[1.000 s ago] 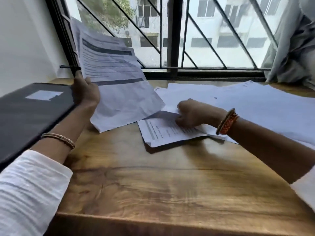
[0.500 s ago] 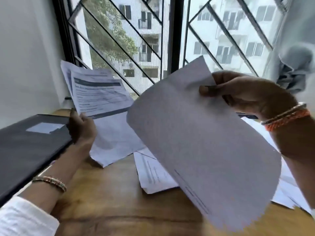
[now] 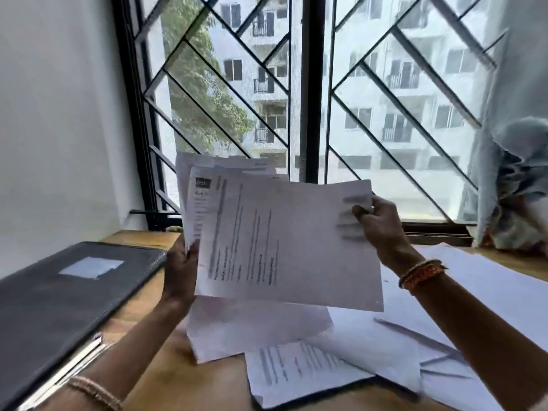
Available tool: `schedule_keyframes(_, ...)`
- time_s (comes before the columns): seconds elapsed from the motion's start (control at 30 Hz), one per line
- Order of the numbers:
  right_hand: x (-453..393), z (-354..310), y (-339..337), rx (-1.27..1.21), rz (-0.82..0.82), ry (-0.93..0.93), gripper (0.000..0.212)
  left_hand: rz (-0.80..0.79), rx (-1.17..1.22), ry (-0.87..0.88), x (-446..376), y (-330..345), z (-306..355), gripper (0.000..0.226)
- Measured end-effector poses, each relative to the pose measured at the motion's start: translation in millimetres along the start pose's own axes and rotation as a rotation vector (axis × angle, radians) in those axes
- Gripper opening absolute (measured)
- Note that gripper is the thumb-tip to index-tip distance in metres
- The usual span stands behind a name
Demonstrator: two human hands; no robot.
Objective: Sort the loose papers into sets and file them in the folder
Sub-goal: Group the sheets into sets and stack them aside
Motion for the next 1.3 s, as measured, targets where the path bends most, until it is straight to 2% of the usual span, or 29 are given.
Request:
schedule_keyframes(0.17,-2.9,10.5,-2.5,0.029,0.055,-0.017,0.033,-0.002,-0.015,-0.032,-4.7,-4.2,-13.9,0.022)
schedule_keyframes(0.4,-4.6,9.8,-5.6,-0.043,0.028,-0.008,0.029,0.021,-0.027,-0.059,-10.3,-6.6,-23.7,0.024)
schedule_keyframes(0.73,-8.8,18.2,-13.6,-0.11,0.054,0.021,0.027,0.035,0.063,-0.222,-7.1,-6.8,-41.1,0.022)
schedule_keyframes(0.8,-10.2,18.9,-24.5,-0.073,0.152,0.004,0.031,0.064,0.057,-0.234,-6.0,-7.1,-40.1,0.022)
schedule_keyframes(0.93,-11.9,27.4,-69.9,-0.024,0.529,-0.082,0.039,0.12,0.062,-0.22,-2.7,-9.6,-37.1,0.023)
schedule_keyframes(1.0,-12.0,31.0,-87.3,-0.006,0.653,-0.108,0.045,0.174,0.074,-0.213,-2.6,-16.6,-35.0,0.025)
schedule_keyframes(1.17,4.6,37.4,-124.2,0.023,0.842,-0.071,0.036,0.236,0.179,-0.321,0.5,-19.9,-45.3,0.028)
schedule_keyframes(1.23,7.1,48.6,-124.1,0.016,0.851,-0.046,0.045,0.204,0.194,-0.394,2.6,-8.4,-51.5,0.027)
schedule_keyframes(1.3,10.9,58.4,-111.5,-0.027,0.82,0.03,0.042,0.154,0.195,-0.485,4.9,12.1,-63.8,0.021)
Point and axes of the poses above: each hand's wrist, its own x-axis away from the middle knuckle, its own y-axis out of the palm, z = x × y, the point moved 10 cm from there along -x, towards the middle knuckle, and after that the axes turned 5 degrees about x, right-handed, at the moved point
